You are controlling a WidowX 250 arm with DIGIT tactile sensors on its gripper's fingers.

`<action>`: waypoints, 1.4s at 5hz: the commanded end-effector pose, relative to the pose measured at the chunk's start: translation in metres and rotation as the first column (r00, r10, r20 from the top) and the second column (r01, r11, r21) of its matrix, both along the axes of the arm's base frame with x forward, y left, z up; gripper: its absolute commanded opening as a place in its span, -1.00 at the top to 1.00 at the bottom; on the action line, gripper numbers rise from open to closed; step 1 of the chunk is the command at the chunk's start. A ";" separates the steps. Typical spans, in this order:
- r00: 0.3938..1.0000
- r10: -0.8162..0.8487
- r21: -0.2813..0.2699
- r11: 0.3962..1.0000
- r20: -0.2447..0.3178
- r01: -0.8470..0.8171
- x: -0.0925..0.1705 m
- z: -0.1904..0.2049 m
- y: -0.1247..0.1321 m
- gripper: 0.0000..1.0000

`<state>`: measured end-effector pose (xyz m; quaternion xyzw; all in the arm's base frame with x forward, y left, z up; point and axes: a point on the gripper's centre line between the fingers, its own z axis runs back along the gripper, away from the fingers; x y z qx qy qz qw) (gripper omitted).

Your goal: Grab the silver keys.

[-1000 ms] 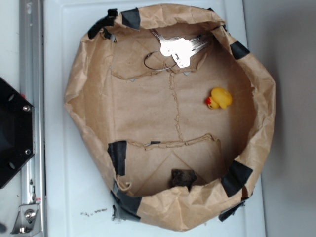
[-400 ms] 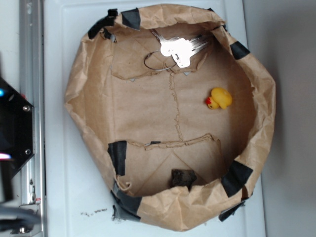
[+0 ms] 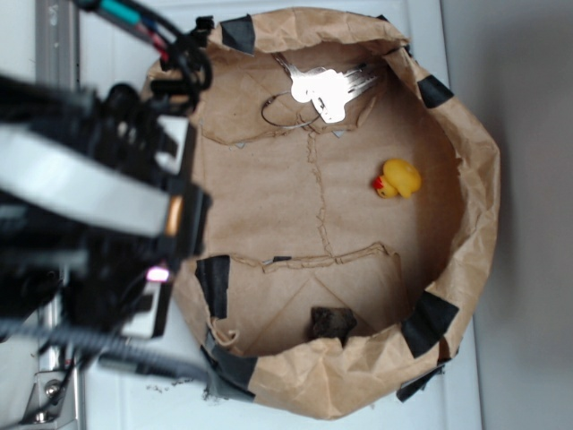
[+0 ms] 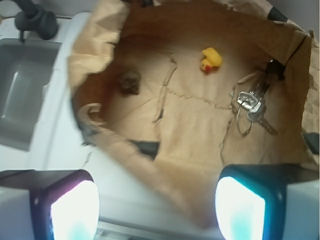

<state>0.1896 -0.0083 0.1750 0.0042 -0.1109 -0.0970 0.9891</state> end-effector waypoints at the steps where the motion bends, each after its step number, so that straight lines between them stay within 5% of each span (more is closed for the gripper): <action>1: 0.965 0.229 -0.020 0.973 0.131 -0.228 0.040 -0.008 0.027 -1.00; 3: 0.891 0.413 -0.006 0.908 0.187 -0.420 0.065 -0.041 0.038 -1.00; 7: 0.877 0.417 0.028 0.900 0.239 -0.435 0.071 -0.047 0.036 -1.00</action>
